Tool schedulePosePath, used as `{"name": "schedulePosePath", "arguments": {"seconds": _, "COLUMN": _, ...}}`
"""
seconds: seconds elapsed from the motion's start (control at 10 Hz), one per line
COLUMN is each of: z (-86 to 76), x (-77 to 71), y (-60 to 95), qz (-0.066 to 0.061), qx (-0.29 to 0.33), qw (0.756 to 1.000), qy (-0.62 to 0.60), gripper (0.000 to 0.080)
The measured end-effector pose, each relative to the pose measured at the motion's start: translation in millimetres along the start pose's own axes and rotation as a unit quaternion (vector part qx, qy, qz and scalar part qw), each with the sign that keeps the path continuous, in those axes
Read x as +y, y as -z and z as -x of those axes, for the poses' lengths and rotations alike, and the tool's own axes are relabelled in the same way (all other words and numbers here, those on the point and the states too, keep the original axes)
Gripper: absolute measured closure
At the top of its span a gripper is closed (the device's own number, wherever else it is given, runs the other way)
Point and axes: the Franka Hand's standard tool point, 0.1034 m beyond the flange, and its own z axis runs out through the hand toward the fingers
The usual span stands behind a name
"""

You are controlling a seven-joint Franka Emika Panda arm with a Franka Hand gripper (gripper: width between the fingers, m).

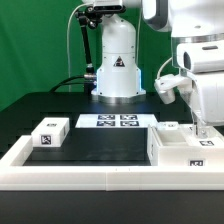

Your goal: Assemble cabinet

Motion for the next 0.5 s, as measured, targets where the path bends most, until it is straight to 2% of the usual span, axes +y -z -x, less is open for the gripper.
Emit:
{"name": "schedulePosePath", "arguments": {"seconds": 0.1, "z": 0.0, "x": 0.0, "y": 0.0, "qz": 0.000, "qx": 0.000, "qw": 1.000, "qy": 0.000, "gripper": 0.0533}}
{"name": "schedulePosePath", "arguments": {"seconds": 0.2, "z": 0.0, "x": 0.0, "y": -0.1, "qz": 0.000, "qx": 0.000, "qw": 1.000, "qy": 0.000, "gripper": 0.0533}}
{"name": "schedulePosePath", "arguments": {"seconds": 0.3, "z": 0.0, "x": 0.0, "y": -0.1, "qz": 0.000, "qx": 0.000, "qw": 1.000, "qy": 0.000, "gripper": 0.0350}}
{"name": "schedulePosePath", "arguments": {"seconds": 0.4, "z": 0.1, "x": -0.1, "y": -0.1, "qz": 0.000, "qx": 0.000, "qw": 1.000, "qy": 0.000, "gripper": 0.0216}}
{"name": "schedulePosePath", "arguments": {"seconds": 0.5, "z": 0.1, "x": -0.1, "y": -0.2, "qz": 0.000, "qx": 0.000, "qw": 1.000, "qy": 0.000, "gripper": 0.0216}}
